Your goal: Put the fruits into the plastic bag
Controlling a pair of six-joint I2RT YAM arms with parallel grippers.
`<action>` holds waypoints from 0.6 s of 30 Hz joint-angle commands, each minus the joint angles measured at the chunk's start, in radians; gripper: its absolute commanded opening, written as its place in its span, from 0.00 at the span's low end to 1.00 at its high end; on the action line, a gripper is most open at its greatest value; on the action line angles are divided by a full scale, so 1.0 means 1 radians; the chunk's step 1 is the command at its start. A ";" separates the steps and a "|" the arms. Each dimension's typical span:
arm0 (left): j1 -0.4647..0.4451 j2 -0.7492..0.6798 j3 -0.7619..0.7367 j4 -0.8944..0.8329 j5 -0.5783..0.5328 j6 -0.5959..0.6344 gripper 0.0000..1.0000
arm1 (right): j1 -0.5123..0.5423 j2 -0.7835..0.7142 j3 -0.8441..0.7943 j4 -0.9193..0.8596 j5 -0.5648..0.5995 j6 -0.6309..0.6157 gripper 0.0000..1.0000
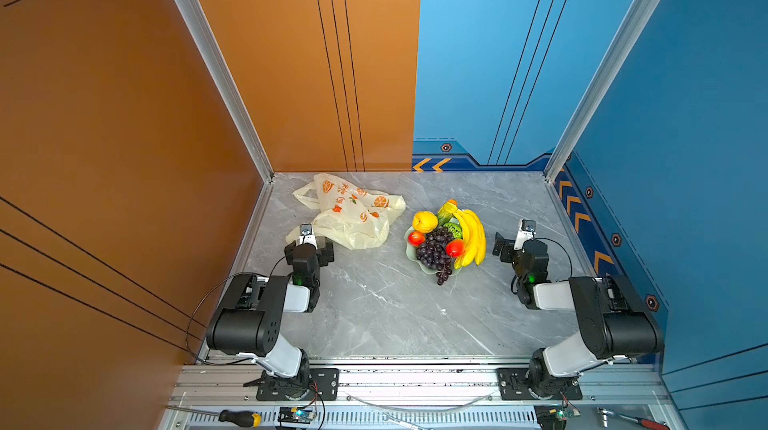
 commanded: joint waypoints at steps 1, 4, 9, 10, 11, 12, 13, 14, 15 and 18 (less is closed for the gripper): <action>-0.005 -0.001 0.023 -0.001 -0.003 0.012 0.98 | 0.006 -0.003 0.008 -0.011 0.015 -0.014 1.00; -0.005 -0.001 0.024 -0.001 -0.005 0.012 0.98 | -0.003 -0.002 0.012 -0.017 -0.006 -0.007 1.00; -0.011 -0.004 0.021 0.001 -0.016 0.015 0.98 | -0.015 -0.005 0.010 -0.015 -0.006 0.008 1.00; -0.023 -0.016 0.023 -0.003 -0.051 0.020 0.98 | -0.016 -0.015 0.008 -0.019 0.035 0.027 1.00; -0.036 -0.039 0.027 -0.027 -0.088 0.022 0.98 | -0.021 -0.038 0.008 -0.041 0.076 0.047 1.00; -0.037 -0.058 0.032 -0.053 -0.075 0.029 0.98 | -0.022 -0.061 0.005 -0.064 0.092 0.053 1.00; -0.046 -0.087 0.038 -0.084 -0.084 0.041 0.98 | -0.016 -0.079 0.004 -0.070 0.108 0.049 1.00; -0.057 -0.124 0.047 -0.130 -0.096 0.051 0.98 | -0.014 -0.108 0.008 -0.105 0.121 0.052 1.00; -0.063 -0.157 0.058 -0.173 -0.103 0.055 0.98 | -0.016 -0.139 0.014 -0.139 0.127 0.055 1.00; -0.071 -0.273 0.115 -0.364 -0.132 0.015 0.98 | -0.039 -0.242 0.061 -0.306 0.155 0.101 1.00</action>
